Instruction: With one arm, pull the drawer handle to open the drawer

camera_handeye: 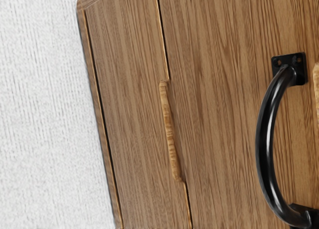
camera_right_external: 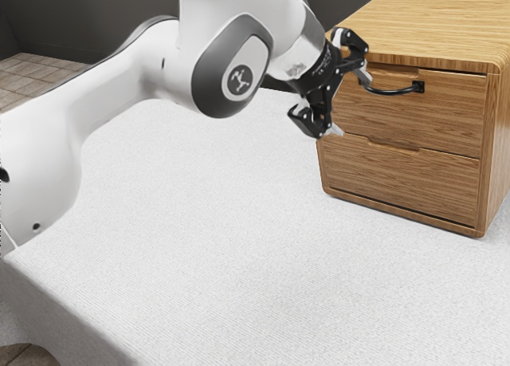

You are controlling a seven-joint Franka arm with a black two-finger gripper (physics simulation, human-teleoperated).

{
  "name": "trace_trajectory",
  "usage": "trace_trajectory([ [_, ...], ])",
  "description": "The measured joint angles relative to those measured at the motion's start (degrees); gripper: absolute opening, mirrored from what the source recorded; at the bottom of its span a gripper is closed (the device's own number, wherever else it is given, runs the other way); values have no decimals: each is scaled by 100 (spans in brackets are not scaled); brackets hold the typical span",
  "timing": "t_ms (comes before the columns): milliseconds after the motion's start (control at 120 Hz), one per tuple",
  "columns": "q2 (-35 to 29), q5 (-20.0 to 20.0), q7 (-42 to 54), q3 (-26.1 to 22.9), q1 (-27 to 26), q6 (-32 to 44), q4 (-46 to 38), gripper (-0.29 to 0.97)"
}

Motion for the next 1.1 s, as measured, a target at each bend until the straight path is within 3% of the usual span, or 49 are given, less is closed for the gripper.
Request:
trace_trajectory([
  [292, 701, 27, -634, -3, 148, 159, 760, 68],
  [1100, 1276, 45, -1369, -256, 502, 208, 1337, 68],
])
